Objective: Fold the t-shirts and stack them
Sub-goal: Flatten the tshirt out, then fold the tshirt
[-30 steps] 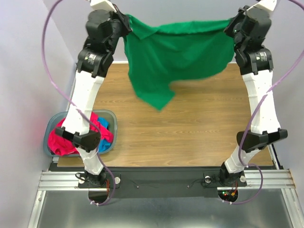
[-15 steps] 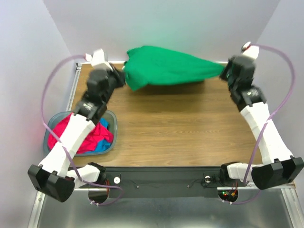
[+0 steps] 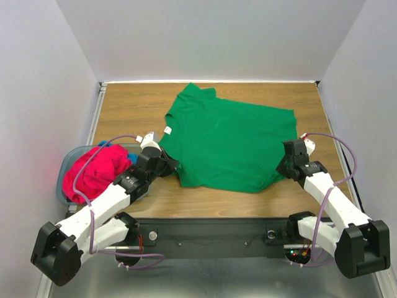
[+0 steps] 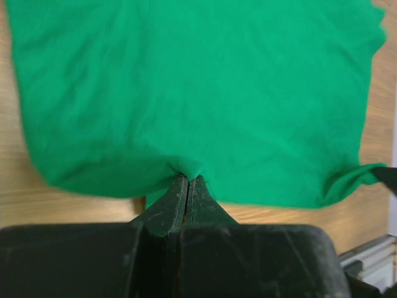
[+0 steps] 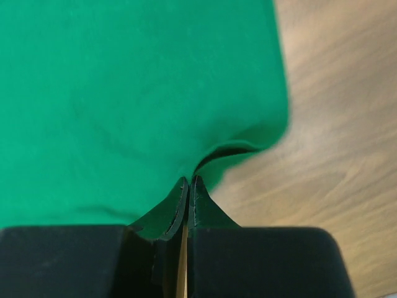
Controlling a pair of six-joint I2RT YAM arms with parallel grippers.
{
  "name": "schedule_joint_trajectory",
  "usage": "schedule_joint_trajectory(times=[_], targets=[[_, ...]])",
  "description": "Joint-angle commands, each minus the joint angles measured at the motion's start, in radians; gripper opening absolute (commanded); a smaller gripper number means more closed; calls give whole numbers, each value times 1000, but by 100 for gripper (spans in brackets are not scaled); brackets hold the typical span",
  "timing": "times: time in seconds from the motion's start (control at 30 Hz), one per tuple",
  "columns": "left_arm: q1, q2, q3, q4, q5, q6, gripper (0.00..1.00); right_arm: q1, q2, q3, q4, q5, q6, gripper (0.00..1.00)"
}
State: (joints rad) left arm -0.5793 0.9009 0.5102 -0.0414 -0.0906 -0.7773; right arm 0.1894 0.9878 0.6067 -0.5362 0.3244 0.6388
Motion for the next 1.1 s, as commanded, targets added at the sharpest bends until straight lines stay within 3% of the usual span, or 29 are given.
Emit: schedule_joint_trajectory(times=[0.0,0.13,0.3,0.7,1.07], targets=[[-39,-13,-50,16,-6,-98,0,-5,-1,-18,-65,-27,114,0],[-69,-55,-68,-70,-38,-146,0,-7,-73,-16,-103,-27,171,0],[-74,-56,-38,-68,-38,-145,0,-5,-97,25,-129,-19,174,0],[-73,228,252,-107,-169,-28,0,-5,-51,111,-215,120,228,1],[1,398,410,-80,-158,85,0,-11,86,235,-212,215,232,1]])
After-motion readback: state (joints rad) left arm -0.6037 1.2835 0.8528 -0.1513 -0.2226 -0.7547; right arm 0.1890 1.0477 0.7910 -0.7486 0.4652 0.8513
